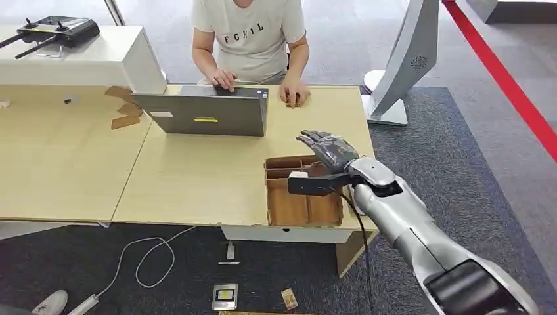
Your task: Pass the card to the sensor for recognition and then transmit it.
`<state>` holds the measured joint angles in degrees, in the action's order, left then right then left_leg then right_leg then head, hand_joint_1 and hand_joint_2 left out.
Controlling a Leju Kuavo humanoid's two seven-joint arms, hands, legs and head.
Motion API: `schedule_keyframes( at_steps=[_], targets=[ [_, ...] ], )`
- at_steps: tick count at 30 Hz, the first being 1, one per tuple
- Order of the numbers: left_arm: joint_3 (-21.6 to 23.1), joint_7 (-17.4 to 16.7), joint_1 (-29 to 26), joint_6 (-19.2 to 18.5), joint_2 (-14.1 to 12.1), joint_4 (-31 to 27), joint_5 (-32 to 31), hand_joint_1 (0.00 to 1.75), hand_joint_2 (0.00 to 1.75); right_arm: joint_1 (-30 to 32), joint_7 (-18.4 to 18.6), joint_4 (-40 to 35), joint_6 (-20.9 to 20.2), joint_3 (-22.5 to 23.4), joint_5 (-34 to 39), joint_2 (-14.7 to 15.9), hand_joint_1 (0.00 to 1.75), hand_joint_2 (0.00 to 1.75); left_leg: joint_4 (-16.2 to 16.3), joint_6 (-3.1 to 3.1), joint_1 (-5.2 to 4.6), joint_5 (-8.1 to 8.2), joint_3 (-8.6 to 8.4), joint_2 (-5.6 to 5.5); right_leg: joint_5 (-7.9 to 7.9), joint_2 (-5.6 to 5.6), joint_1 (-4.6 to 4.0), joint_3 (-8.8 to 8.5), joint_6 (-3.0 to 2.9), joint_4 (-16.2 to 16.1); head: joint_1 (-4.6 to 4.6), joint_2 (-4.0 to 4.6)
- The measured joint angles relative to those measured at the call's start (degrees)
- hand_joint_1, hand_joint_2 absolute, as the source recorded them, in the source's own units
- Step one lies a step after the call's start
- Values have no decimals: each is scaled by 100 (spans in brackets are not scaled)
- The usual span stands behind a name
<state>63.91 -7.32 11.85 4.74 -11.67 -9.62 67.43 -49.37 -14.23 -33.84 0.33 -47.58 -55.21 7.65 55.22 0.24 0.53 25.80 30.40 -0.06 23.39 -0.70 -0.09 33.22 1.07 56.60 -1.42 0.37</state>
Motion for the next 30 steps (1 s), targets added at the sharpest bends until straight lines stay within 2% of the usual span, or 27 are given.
schedule_keyframes(
  at_steps=[4, 11, 20, 30],
  targets=[
    [0, -4, 13, 26, 0, 0, 79, 0, 0, -34, 0, 37, -13, 7, -78, -15, 0, 175, 1, 0, 0, 0, 0, 1, 0, 0, 0, 1, 0, 0, 2, 0],
    [-9, -332, 447, 105, -31, -2, 173, 0, 0, -338, 0, 94, -118, 11, -212, -114, 0, 175, 0, 4, 1, -6, -2, -1, -6, 0, -1, 0, -4, 1, 2, 0],
    [-59, -514, 808, 249, -77, -11, 271, 0, 0, -630, -83, 201, -127, 59, -396, -151, 0, 175, 2, 3, 0, -7, -3, 1, -9, 0, -1, 1, -4, 2, 4, 0],
    [-201, -651, 1382, 391, -140, -68, 147, 0, 0, -658, -114, 288, -188, 61, -516, -319, 0, 175, 2, 5, 1, -10, -3, 1, -13, 0, -2, 2, -7, 2, 0, 0]
  ],
)
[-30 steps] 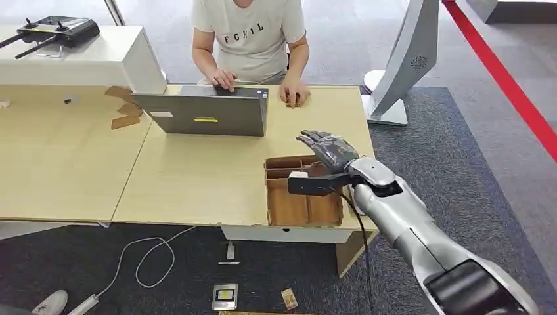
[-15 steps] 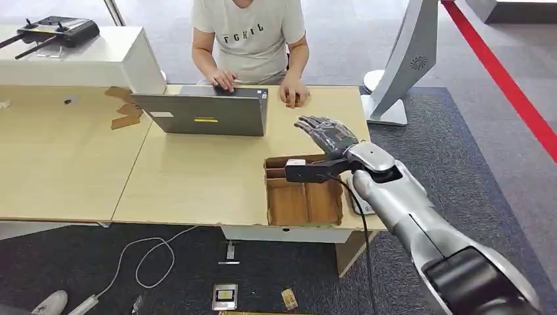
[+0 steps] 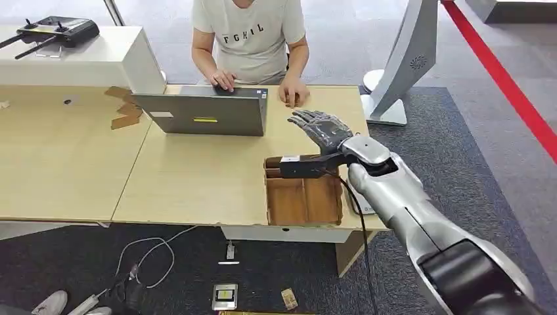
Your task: Pass the card to the sensor for recognition and then transmit it.
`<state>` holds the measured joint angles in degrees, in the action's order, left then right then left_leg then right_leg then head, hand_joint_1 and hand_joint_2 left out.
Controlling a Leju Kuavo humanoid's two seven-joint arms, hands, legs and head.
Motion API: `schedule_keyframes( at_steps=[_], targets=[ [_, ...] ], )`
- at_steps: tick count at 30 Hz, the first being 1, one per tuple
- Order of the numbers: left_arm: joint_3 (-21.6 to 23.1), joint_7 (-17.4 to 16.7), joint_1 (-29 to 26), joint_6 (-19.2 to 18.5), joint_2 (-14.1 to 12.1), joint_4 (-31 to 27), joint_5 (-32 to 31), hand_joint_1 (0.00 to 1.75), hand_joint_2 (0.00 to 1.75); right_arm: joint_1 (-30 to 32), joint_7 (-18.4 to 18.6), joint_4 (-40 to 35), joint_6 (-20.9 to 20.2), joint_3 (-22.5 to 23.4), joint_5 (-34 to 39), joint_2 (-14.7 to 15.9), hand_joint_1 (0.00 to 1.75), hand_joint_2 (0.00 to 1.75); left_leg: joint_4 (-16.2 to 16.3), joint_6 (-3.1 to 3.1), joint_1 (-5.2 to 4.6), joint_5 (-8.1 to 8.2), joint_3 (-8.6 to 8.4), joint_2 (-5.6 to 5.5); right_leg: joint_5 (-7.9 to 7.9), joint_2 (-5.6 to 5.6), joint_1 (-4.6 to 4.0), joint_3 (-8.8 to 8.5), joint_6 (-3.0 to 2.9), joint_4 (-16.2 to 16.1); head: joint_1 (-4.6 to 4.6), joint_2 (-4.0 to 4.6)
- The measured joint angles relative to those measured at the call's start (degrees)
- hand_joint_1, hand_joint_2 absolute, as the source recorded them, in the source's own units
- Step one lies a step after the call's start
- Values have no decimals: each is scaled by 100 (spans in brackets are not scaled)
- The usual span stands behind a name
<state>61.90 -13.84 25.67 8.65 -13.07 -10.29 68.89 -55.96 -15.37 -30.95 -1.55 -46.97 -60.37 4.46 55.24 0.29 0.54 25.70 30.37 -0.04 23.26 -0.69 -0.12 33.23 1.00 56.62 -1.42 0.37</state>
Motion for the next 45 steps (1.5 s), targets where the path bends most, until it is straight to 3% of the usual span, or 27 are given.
schedule_keyframes(
  at_steps=[10, 34, 35, 45],
  targets=[
    [-164, -111, 562, 85, -107, -81, -446, 0, 0, 3, -2, 18, -66, -2, -101, -101, 0, 175, 1, 0, 0, 0, 0, 3, -2, 1, 0, 1, -2, 2, 0, 0],
    [-824, -223, 638, 214, -146, -103, -1034, 0, 0, 20, 61, 120, -299, 74, -275, 19, 0, 175, 2, 0, -1, 0, 3, 4, -2, 2, 0, 5, -2, 1, 2, 0],
    [-852, -223, 638, 214, -146, -103, -1045, 0, 0, 19, 61, 131, -328, 77, -275, 39, 0, 0, 2, 0, -1, 0, 2, 4, -2, 2, 1, 4, -2, 1, 0, 0],
    [-1036, -256, 591, 171, -240, -103, -1191, 0, 0, 55, -70, -42, -754, 103, -179, 230, 0, 0, 2, 0, 0, 0, 3, 3, -2, 2, 0, 5, -2, 1, 2, 0]
  ],
)
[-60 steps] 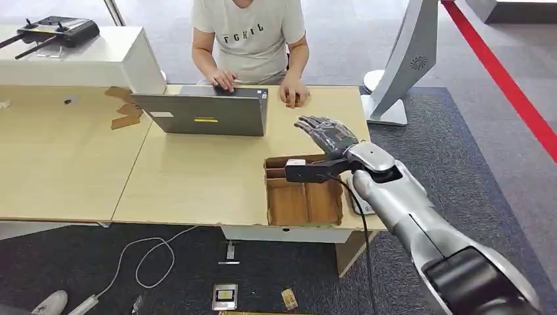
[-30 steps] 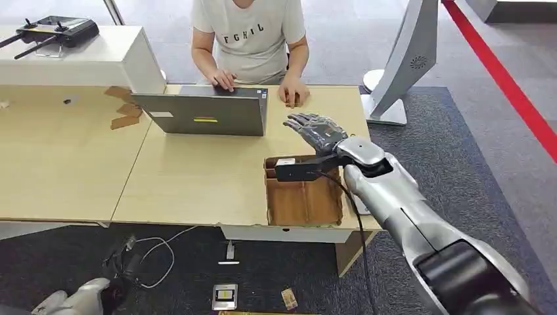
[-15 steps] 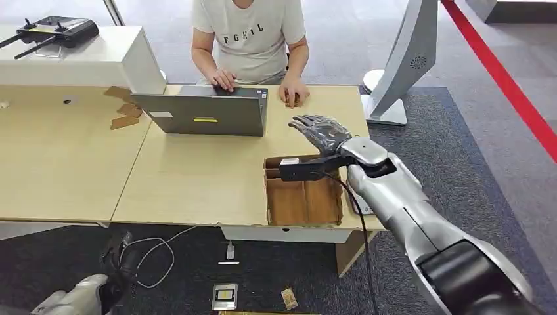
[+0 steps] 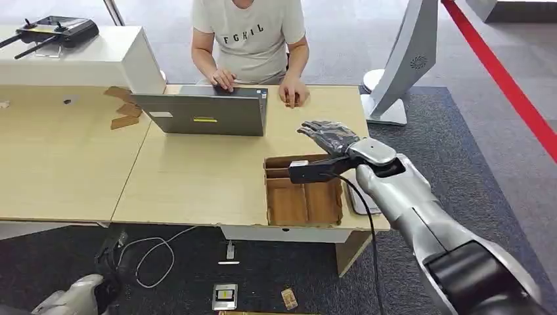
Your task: Pass the card to the sensor for recognition and then transmit it.
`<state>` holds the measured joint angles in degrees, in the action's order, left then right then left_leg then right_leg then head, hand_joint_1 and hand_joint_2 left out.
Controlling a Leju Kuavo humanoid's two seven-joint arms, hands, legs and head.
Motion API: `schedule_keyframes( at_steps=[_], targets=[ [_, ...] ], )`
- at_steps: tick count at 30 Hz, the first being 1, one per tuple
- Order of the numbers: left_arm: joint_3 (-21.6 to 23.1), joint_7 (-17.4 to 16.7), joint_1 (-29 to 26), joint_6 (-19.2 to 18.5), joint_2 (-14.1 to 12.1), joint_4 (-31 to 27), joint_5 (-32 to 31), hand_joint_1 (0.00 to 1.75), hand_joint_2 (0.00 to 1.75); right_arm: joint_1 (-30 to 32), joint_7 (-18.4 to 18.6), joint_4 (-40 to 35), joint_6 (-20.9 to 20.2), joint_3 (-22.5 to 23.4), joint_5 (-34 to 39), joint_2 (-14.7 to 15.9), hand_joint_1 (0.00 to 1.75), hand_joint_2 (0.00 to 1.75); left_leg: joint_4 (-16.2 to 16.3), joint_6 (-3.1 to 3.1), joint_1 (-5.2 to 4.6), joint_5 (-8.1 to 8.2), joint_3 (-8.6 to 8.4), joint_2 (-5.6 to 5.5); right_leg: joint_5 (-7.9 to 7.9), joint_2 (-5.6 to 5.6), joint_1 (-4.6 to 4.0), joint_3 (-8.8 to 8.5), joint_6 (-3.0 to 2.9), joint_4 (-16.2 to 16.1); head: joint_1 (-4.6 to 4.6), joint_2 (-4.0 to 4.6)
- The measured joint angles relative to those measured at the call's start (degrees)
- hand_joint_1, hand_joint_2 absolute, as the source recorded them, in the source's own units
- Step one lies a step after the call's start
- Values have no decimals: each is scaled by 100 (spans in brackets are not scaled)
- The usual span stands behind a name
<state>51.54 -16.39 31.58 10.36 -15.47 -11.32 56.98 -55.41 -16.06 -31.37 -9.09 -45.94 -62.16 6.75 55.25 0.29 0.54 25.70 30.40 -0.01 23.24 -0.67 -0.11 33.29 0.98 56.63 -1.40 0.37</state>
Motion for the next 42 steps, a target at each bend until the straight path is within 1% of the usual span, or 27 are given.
schedule_keyframes(
  at_steps=[8, 11, 16, 17, 22, 29, 33, 42],
  targets=[
    [-140, -44, -63, -28, -81, 2, -101, 0, 0, 16, 72, -612, -483, 28, 46, 216, 0, 0, 0, 0, 0, 0, 1, 0, 0, 0, 0, 1, 0, 0, 0, 0],
    [-214, -46, -76, -37, -112, 4, -129, 0, 0, 26, 89, -863, -558, 35, 46, 299, 0, 0, 0, 0, 0, 0, 1, 1, 0, 0, 1, 1, 0, 0, 0, 0],
    [-245, -46, -78, -46, -127, 4, -136, 0, 0, 59, 105, -1117, -566, 37, 46, 387, 0, 0, 0, 0, 0, 0, 1, 0, 0, 0, 0, 1, 0, 0, 0, 0],
    [-247, -46, -78, -46, -129, 4, -136, 0, 0, 68, 105, -1156, -569, 39, 46, 396, 0, 175, 0, 0, 0, 0, 1, 0, 0, 0, 1, 1, 0, 0, -2, 0],
    [-251, -105, -76, -61, -129, 4, -186, 0, 0, 120, 131, -1313, -610, 39, 41, 466, 0, 175, 0, 0, 0, 0, 1, 0, 0, 0, 0, 1, 0, 0, 0, 0],
    [-269, -155, -75, -72, -131, 4, -227, 0, 0, 211, 135, -1344, -608, 42, 37, 518, 0, 175, 0, 0, 0, 0, 1, 0, 0, 0, 0, 1, 0, 0, 0, 0],
    [-341, -188, -75, -81, -131, 4, -258, 0, 0, 225, 65, -1302, -582, 35, 59, 524, 0, 175, 0, 0, 0, 0, 1, 0, 0, 0, 0, 1, 0, 0, 0, 0],
    [-465, -149, -79, -59, -160, 4, -330, 0, 0, 310, 50, -1276, -678, 9, 207, 559, 0, 175, -1, 0, 0, 0, 3, 0, 0, 0, 0, 1, 0, 0, -2, 0]
  ],
)
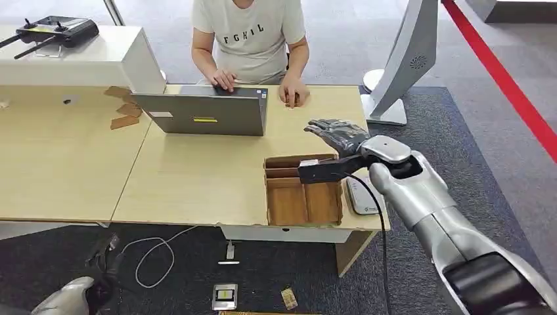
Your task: Pass the card to the sensor for recognition and then transmit it.
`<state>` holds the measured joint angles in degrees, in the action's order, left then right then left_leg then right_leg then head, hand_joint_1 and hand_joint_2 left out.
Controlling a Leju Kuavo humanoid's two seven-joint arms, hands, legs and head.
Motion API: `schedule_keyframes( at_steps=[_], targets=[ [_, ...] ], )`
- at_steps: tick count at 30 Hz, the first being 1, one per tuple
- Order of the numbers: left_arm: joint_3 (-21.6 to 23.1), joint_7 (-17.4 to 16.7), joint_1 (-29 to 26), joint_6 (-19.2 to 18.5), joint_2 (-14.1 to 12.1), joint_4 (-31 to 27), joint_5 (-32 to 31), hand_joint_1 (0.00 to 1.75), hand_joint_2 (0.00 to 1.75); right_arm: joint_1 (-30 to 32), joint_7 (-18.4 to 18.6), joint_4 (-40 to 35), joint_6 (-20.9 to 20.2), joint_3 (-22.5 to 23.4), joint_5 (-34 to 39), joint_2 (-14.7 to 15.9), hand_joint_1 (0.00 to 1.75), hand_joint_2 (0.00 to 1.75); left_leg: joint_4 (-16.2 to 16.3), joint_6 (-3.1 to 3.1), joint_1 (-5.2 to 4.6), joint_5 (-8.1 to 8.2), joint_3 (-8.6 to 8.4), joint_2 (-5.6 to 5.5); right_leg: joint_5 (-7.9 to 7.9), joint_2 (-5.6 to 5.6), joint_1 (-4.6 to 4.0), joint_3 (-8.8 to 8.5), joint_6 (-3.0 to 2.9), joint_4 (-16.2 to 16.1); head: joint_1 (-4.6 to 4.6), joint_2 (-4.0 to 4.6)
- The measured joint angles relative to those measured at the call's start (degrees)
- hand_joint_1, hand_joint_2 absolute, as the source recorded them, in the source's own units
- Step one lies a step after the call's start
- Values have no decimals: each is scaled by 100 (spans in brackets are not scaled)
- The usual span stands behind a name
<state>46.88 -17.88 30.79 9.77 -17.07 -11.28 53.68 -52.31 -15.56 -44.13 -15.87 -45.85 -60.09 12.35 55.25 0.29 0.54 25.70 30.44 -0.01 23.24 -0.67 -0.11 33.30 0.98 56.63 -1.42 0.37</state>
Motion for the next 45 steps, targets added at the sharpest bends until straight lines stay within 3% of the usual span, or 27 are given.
schedule_keyframes(
  at_steps=[29, 45],
  targets=[
    [-212, 55, -24, 48, -59, 0, -33, 0, 0, -32, 2, 98, 13, -42, 48, -159, 0, 175, 0, 0, 0, 0, 0, -1, 0, 0, 0, 0, 0, 0, 0, 0],
    [-415, -28, -65, -37, -63, 0, -155, 0, 0, -30, -61, 573, 247, -127, 83, -109, 0, 175, 0, 0, 0, 0, 0, -1, 0, 0, 0, 1, 0, 0, 0, 0]
  ],
)
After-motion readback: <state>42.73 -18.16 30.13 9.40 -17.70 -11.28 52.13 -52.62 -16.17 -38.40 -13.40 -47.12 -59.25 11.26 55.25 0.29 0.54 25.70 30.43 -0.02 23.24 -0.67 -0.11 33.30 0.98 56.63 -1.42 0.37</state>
